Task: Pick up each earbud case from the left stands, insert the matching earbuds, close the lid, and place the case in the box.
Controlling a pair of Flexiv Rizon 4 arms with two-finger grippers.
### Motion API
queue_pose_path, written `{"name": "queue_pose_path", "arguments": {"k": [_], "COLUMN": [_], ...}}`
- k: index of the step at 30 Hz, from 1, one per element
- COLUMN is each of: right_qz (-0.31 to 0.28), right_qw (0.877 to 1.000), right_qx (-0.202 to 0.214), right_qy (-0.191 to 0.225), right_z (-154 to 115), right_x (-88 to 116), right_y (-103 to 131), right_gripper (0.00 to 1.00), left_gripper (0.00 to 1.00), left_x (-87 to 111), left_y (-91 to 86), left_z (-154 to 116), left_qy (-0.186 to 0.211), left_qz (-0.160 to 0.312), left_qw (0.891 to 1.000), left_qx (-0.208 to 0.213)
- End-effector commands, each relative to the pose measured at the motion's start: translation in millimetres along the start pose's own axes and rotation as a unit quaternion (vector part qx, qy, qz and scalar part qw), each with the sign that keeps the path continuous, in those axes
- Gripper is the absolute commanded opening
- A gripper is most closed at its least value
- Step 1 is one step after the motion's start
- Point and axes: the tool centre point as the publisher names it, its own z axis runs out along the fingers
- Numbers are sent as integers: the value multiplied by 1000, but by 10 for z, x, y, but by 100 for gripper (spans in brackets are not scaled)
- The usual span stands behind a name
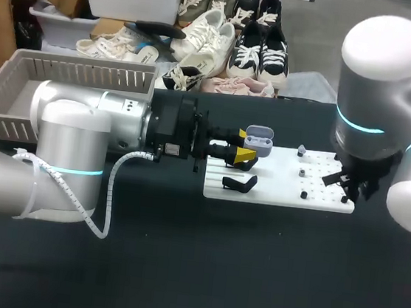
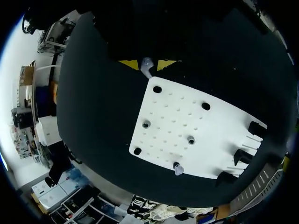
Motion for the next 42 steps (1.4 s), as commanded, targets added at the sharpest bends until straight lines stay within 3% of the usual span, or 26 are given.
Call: {"name": "queue_pose_path", "arguments": {"k": [1, 4, 10, 31, 37, 42], "right_qz": [33, 55, 68, 74, 139, 220], "right_qw": [997, 993, 989, 988, 980, 966], "right_qx": [15, 12, -4, -16, -24, -23], "right_qy": [67, 102, 132, 137, 138, 135], "right_z": [-121, -167, -257, -294, -351, -471], "right_x": [-33, -47, -47, -31, -43, -90], "right_y": [13, -5, 25, 36, 110, 50], "right_gripper": [0, 0, 0, 0, 0, 0], "left_gripper": [0, 0, 0, 0, 0, 0], "left_x": [7, 7, 7, 7, 7, 7], "left_y": [3, 3, 3, 3, 3, 3], "left_z": [1, 1, 1, 1, 1, 1], "left_qy": [-1, -1, -1, -1, -1, -1], "left_qz": [1, 1, 1, 1, 1, 1], "left_qw": [1000, 1000, 1000, 1000, 1000, 1000], "left_qx": [0, 0, 0, 0, 0, 0]}}
